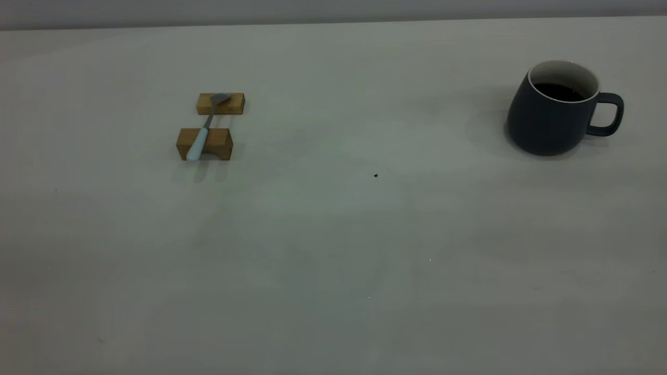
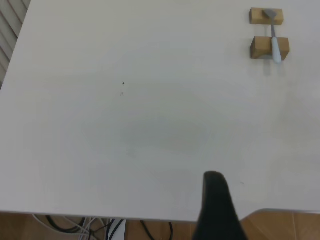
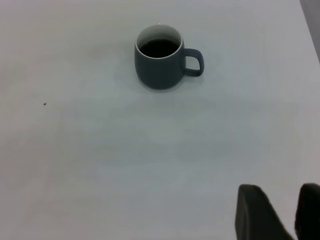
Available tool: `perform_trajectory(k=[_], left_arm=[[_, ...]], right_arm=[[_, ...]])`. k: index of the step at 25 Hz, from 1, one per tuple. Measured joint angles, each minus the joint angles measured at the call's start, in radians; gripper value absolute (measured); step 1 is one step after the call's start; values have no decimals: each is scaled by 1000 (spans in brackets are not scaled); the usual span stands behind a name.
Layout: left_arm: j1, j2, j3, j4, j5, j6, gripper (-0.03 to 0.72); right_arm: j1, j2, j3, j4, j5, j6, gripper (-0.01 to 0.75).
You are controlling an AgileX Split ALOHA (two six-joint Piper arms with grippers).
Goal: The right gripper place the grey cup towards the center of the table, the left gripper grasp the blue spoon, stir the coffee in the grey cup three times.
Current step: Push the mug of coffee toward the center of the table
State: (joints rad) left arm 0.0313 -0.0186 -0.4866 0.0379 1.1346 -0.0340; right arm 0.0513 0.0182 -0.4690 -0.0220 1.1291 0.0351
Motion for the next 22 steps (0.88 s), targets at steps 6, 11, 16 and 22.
perform_trajectory(k=[6,11,16,22], left_arm=[[0,0,0,0,0,0,583],[0,0,0,0,0,0,583],[0,0,0,0,0,0,583],[0,0,0,0,0,0,583]], right_arm=[[0,0,0,22,0,3,242],[0,60,-19,118,18,-35,338],[0,338,-99,94,-38,-53,607],[0,740,-243,36,-182,-186,722]])
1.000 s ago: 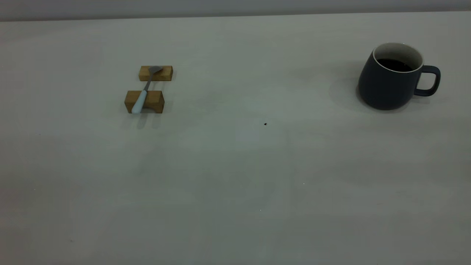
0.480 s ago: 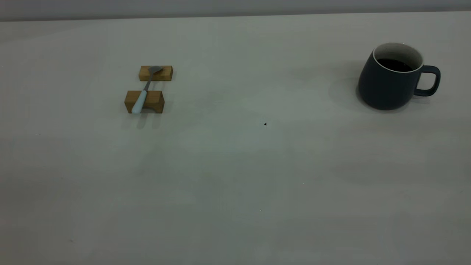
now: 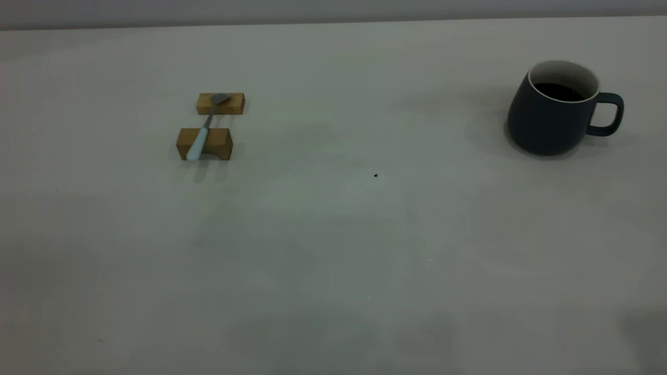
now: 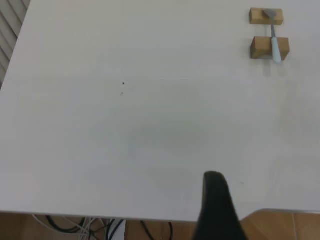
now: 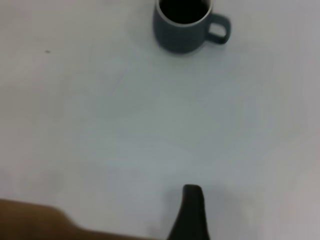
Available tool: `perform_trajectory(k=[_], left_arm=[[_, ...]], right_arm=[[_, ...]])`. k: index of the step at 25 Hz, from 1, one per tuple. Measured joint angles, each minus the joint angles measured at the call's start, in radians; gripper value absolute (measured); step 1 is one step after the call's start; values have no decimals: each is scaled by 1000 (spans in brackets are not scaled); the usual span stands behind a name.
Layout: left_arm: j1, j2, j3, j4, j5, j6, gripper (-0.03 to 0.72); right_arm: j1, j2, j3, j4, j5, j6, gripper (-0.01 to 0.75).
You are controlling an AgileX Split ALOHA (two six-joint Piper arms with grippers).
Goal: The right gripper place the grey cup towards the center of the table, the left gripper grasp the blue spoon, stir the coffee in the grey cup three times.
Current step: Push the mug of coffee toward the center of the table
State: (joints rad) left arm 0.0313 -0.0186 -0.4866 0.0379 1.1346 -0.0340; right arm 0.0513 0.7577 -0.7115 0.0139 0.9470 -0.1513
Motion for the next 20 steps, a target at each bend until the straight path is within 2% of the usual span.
perform_trajectory(k=[9,16,20], left_arm=[[0,0,0,0,0,0,583],[0,0,0,0,0,0,583],[0,0,0,0,0,0,583]], right_arm=[[0,546,-218,-32,-130,-172,686],[0,871,-308,8,-273,-389,681],[0,1023,-381,-5,-295,-456,673]])
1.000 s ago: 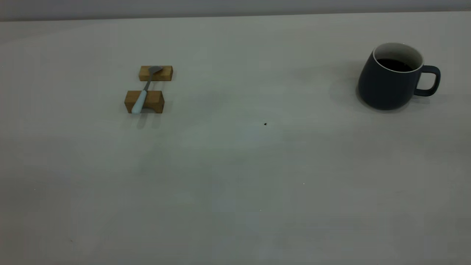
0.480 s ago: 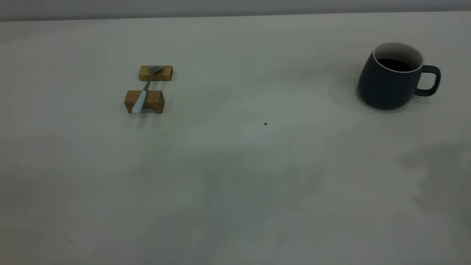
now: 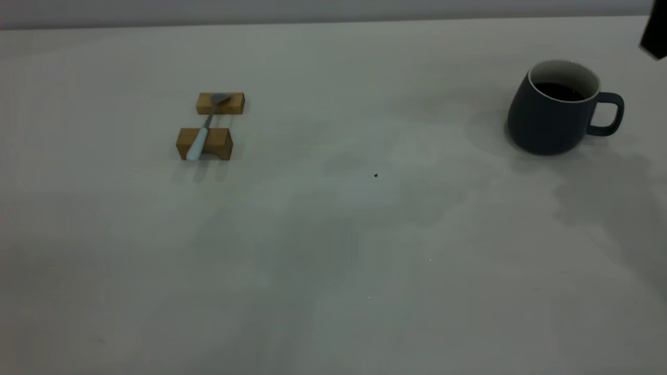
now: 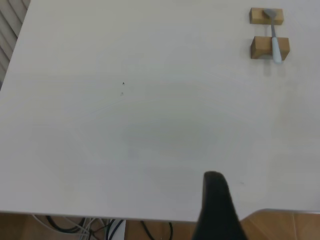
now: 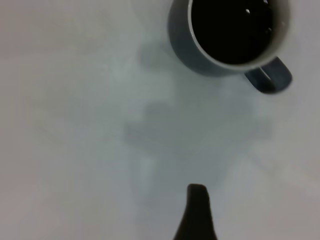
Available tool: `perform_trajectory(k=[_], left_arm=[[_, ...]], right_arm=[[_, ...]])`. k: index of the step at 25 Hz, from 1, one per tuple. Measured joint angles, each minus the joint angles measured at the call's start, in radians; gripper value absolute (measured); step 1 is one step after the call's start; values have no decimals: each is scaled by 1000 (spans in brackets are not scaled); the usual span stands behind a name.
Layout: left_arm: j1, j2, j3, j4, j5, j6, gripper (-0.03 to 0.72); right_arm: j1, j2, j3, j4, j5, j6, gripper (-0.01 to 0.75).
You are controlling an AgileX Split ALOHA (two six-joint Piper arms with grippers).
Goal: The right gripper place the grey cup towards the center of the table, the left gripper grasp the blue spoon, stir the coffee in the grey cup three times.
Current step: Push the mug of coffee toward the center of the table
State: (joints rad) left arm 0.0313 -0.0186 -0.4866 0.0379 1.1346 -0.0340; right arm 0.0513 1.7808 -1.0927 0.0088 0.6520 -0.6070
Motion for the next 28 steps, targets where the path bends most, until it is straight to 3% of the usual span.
perform_trajectory(k=[12,28], left_arm=[[0,0,0,0,0,0,583],[0,0,0,0,0,0,583]], right_arm=[[0,290,-227,-249,-7,-27,662],[-7,441,-298,-239,-33,-110,661]])
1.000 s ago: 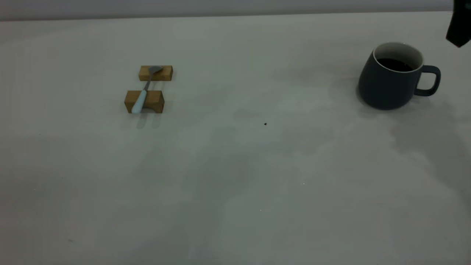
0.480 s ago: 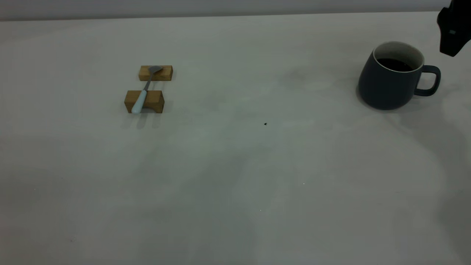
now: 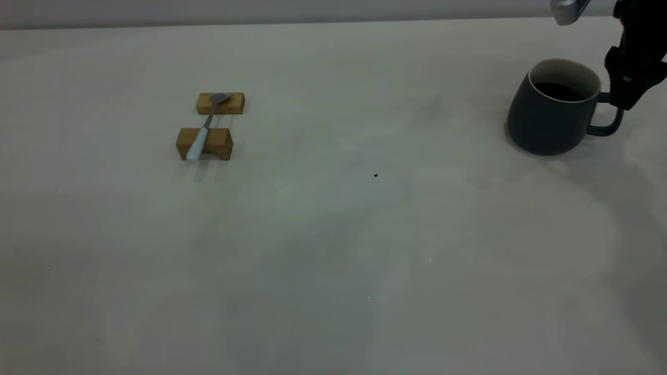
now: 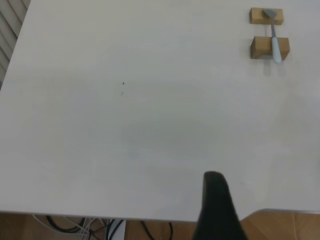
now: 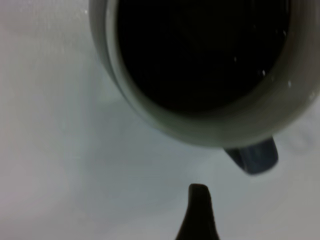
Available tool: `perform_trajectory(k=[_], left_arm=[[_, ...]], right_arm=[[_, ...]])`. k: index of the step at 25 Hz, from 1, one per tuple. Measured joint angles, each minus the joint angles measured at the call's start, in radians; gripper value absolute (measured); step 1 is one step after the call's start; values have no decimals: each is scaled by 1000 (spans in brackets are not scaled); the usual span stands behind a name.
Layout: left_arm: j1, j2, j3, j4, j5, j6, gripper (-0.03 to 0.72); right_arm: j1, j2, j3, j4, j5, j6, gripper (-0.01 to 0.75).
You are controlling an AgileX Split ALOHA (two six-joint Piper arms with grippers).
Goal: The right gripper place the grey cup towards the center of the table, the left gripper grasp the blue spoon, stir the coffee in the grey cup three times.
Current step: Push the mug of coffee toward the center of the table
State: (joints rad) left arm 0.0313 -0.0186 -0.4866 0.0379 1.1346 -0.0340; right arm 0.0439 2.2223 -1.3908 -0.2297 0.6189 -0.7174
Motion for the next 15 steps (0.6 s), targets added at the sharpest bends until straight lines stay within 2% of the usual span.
perform_trajectory(k=[15], left_arm=[[0,0,0,0,0,0,583]], right_arm=[[-26,140,-66,107,-47,-179,642]])
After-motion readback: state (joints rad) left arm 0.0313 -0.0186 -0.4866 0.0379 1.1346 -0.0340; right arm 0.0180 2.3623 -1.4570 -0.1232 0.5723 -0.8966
